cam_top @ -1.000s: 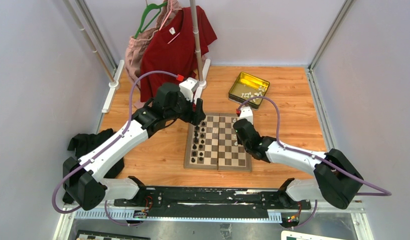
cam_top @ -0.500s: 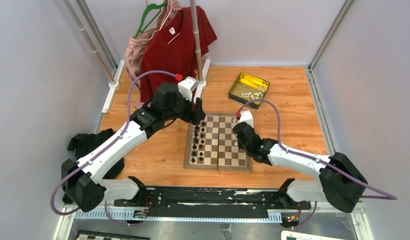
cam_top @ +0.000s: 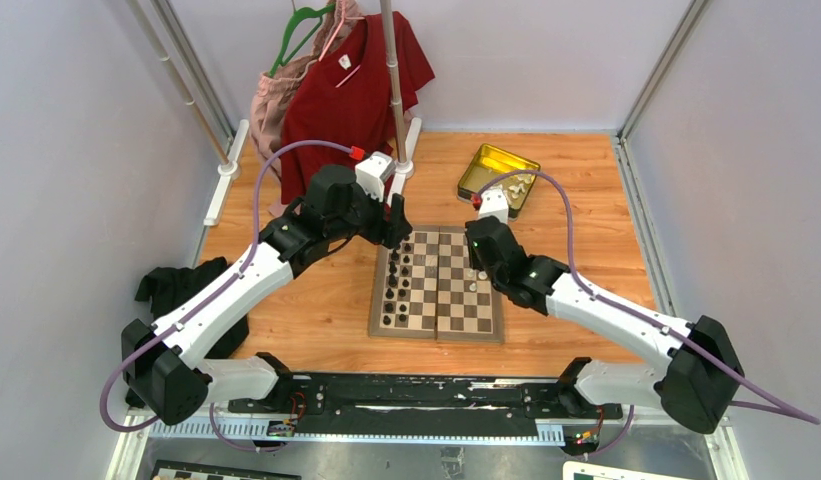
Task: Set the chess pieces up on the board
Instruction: Place the chess piece on the chessboard, then pick up the chess piece from the storage box.
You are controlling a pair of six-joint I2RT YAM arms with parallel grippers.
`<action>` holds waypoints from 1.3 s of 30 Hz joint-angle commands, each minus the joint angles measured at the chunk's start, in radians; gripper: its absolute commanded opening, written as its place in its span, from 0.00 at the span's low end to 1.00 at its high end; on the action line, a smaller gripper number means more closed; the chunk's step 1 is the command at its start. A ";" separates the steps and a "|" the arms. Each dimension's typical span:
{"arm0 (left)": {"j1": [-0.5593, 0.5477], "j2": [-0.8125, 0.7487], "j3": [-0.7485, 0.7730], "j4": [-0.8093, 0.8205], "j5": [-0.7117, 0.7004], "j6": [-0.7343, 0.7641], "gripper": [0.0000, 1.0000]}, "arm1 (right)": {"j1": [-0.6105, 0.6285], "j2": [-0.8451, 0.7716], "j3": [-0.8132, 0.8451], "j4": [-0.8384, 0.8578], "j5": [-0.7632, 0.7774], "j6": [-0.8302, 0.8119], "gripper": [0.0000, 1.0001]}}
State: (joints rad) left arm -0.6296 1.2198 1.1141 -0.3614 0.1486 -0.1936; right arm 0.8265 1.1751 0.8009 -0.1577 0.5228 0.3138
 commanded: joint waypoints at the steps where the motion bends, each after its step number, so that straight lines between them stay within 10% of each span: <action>1: 0.004 -0.022 0.003 0.034 -0.002 0.000 0.74 | -0.037 0.033 0.118 -0.025 0.063 -0.038 0.36; 21: 0.003 0.004 -0.025 0.011 0.023 -0.043 0.84 | -0.482 0.814 0.933 -0.309 -0.186 -0.041 0.41; 27: 0.003 0.004 -0.036 -0.002 0.007 -0.036 0.99 | -0.541 0.954 1.071 -0.355 -0.208 -0.029 0.41; 39: 0.003 0.054 -0.012 -0.006 0.000 -0.029 1.00 | -0.547 1.036 1.094 -0.385 -0.265 -0.054 0.39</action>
State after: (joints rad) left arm -0.6296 1.2606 1.0805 -0.3721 0.1524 -0.2283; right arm 0.2806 2.1872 1.8874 -0.5083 0.2848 0.2741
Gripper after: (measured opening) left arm 0.997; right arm 0.400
